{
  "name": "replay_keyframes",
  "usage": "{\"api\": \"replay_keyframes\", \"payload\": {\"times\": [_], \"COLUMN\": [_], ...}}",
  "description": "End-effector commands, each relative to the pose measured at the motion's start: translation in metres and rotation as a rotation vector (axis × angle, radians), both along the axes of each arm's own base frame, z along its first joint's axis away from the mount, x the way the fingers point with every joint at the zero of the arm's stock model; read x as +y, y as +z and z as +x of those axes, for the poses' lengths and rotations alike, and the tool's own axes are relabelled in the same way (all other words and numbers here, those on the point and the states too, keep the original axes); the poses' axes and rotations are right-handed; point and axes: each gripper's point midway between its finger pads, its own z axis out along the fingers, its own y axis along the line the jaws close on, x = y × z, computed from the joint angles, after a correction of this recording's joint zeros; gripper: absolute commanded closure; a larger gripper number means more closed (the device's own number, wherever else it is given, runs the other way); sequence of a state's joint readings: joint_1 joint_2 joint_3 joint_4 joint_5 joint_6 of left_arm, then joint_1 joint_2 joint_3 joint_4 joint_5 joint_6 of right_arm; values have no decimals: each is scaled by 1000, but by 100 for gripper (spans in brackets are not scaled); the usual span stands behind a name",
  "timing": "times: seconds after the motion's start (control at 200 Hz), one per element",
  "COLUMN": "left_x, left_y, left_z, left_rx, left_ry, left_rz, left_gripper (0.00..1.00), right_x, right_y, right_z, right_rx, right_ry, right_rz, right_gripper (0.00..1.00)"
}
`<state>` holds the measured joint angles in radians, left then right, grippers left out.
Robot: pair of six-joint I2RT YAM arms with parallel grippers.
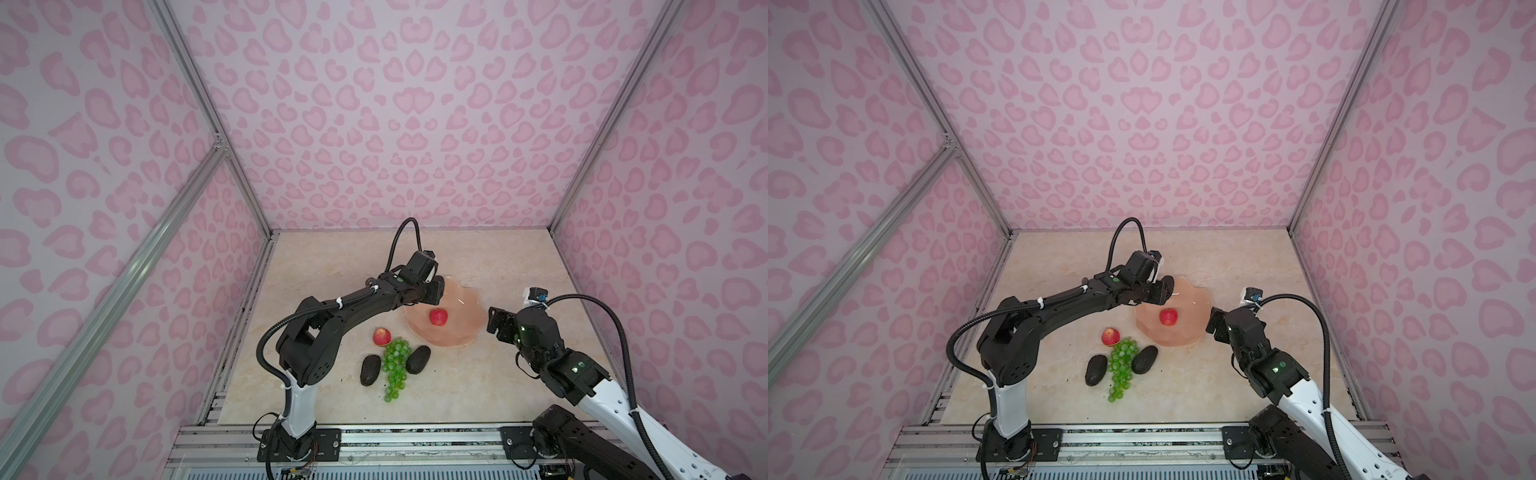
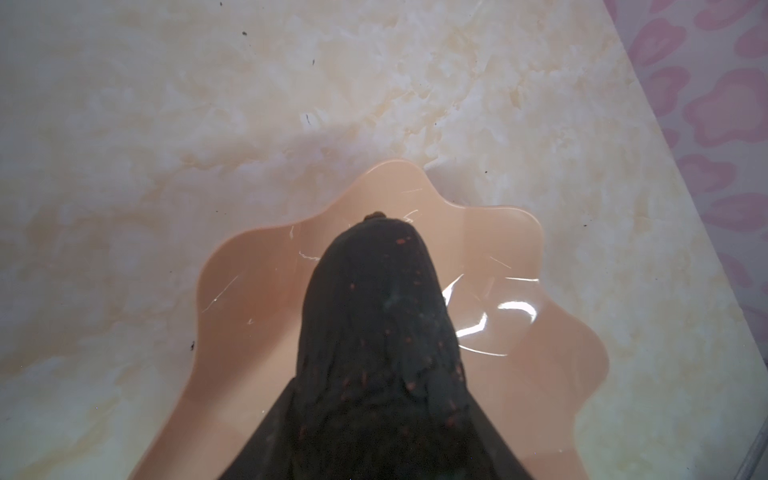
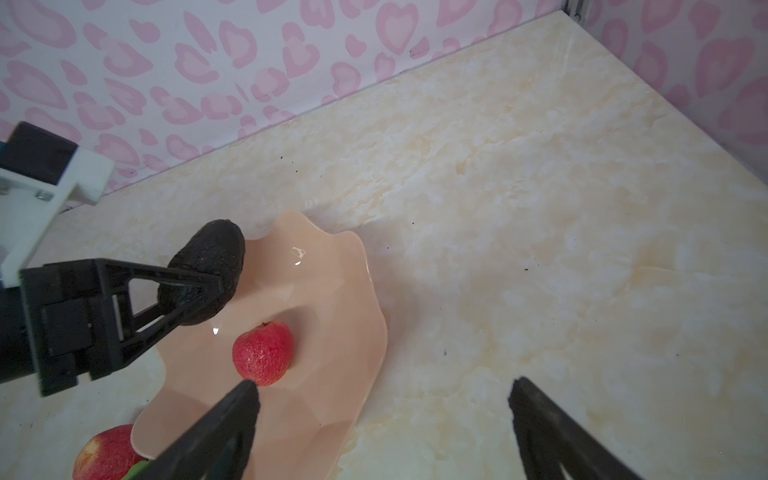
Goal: Place and organize the fake fruits in the fruit bowl
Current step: 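Place the farthest dark avocado in the bowl with left gripper while right withdraws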
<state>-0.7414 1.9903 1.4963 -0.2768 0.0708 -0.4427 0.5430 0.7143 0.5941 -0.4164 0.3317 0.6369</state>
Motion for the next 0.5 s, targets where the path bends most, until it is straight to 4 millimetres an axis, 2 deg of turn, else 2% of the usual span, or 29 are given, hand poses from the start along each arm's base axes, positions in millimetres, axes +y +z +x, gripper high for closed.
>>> {"api": "replay_keyframes", "payload": {"times": [0.0,0.11,0.235,0.34,0.495], "left_x": [-3,-7,-11,-12,-3], "left_y": [-18,-31,-27,-12,28], "left_z": [4,1,-4,-7,-8], "left_rx": [44,75,75,56,-15], "left_ry": [25,19,7,5,46], "left_rz": [16,19,10,-19,-74], "left_gripper": [53,51,41,35,32], "right_x": [-3,-7,-12,-11,-10], "right_y": [-3,0,3,5,5], "right_z": [-5,-8,-9,-8,-6], "right_rx": [8,-2,-11,-16,-10], "right_ry": [-7,-12,-25,-23,-19], "right_rz": [11,9,9,14,11], "right_gripper": [6,6,6,6,6]}}
